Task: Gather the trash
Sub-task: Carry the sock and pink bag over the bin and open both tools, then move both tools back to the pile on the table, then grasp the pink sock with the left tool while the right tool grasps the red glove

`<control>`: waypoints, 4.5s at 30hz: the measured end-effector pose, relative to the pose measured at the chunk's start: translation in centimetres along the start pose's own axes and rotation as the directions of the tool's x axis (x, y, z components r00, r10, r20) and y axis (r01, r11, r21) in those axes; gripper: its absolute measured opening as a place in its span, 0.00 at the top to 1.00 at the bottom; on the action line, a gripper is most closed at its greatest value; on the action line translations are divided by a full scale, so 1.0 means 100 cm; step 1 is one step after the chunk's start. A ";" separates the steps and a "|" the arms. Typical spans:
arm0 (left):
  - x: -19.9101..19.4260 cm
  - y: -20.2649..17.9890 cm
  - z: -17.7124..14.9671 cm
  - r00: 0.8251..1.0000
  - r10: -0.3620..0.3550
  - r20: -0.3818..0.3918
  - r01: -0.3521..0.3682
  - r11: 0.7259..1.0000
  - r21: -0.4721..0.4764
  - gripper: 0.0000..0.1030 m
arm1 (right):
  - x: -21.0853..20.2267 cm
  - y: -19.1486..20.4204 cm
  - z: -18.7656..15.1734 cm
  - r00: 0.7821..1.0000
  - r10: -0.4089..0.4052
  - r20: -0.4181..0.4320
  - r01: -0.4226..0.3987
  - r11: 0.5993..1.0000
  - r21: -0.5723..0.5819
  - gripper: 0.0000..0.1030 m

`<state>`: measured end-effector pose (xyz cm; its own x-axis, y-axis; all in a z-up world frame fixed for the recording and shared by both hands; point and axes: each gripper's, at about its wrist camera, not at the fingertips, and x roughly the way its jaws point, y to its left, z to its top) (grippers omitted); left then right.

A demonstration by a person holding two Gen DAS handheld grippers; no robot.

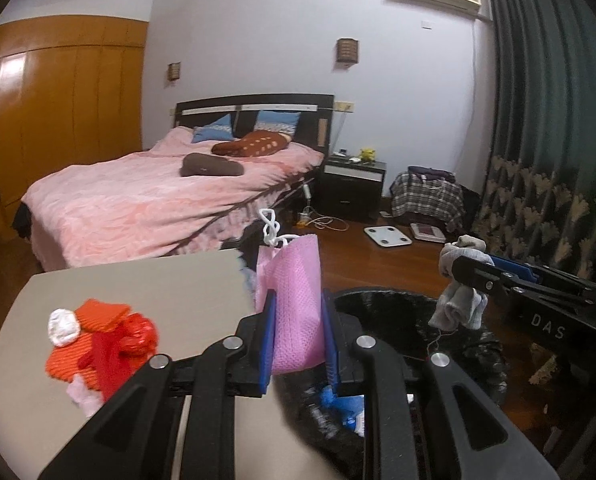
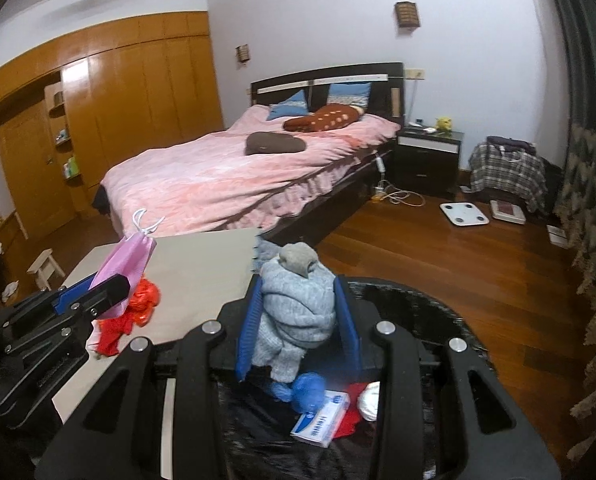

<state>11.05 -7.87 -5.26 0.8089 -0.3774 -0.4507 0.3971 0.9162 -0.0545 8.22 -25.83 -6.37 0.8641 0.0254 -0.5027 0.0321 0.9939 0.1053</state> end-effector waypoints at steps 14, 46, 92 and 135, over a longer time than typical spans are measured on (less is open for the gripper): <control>0.044 -0.053 -0.009 0.993 -0.104 -0.046 0.107 0.993 0.054 0.80 | 0.003 -0.063 -0.022 0.994 -0.106 -0.030 0.108 0.992 0.065 0.66; 0.036 0.019 -0.024 0.997 -0.008 -0.079 0.006 1.000 -0.025 0.08 | 0.011 -0.055 -0.026 0.993 -0.117 -0.028 0.119 0.989 0.083 0.05; 0.033 0.226 -0.126 0.920 0.253 -0.299 -0.321 0.924 -0.209 0.44 | 0.143 0.169 -0.064 0.958 0.214 -0.191 -0.238 0.965 -0.112 0.05; -0.033 0.300 -0.122 0.874 0.434 -0.217 -0.478 0.846 -0.234 0.71 | 0.193 0.292 -0.072 0.913 0.277 -0.299 -0.340 0.923 -0.182 0.46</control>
<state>15.01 22.51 -16.30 0.7856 0.0969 -0.6110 -0.1524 0.9875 -0.0394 22.25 4.48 -19.14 0.6476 0.3308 -0.6865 -0.3553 0.9280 0.1120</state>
